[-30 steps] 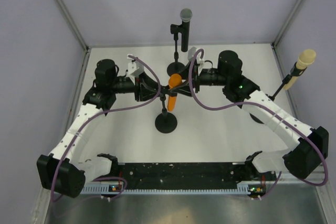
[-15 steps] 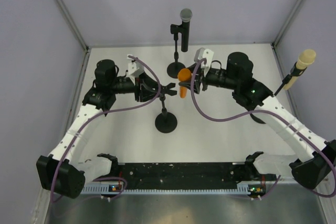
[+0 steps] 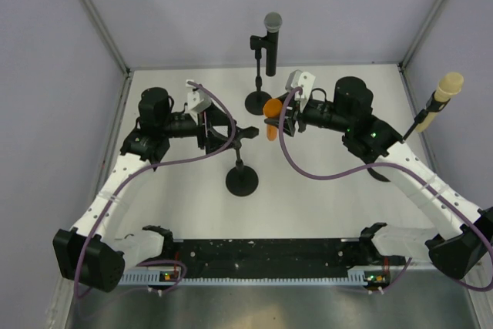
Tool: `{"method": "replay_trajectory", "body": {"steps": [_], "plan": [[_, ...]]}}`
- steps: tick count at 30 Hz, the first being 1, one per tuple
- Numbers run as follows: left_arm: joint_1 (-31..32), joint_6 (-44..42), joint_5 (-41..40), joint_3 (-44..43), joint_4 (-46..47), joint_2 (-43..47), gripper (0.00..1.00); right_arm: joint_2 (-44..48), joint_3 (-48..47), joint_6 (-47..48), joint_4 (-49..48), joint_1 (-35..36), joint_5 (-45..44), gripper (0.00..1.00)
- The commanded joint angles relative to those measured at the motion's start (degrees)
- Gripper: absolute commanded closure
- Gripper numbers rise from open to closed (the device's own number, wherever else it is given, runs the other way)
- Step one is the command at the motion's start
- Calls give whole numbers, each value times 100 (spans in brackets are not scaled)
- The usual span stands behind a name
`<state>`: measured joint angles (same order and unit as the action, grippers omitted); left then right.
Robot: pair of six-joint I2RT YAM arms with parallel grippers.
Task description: Remove the microphone from the stand
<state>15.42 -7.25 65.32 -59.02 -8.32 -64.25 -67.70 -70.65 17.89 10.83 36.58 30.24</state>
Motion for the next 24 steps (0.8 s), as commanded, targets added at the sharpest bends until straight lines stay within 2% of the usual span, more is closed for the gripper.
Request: {"method": "replay_trajectory", "body": {"steps": [1, 3, 18, 20, 24], "plan": [[14, 39, 227, -92, 146, 158, 12, 134, -274, 39, -160, 34, -18, 69], [14, 48, 244, -92, 155, 158, 1, 134, -282, 39, -160, 34, -18, 69], [14, 74, 236, -153, 146, 185, 1, 117, -291, 39, -151, 34, 0, 69], [14, -39, 183, -302, -63, 167, 1, 126, -291, 74, -116, 25, -18, 70], [57, -882, 16, -1127, -1266, -34, 1, 56, -624, 250, 138, 34, -106, 72]]}}
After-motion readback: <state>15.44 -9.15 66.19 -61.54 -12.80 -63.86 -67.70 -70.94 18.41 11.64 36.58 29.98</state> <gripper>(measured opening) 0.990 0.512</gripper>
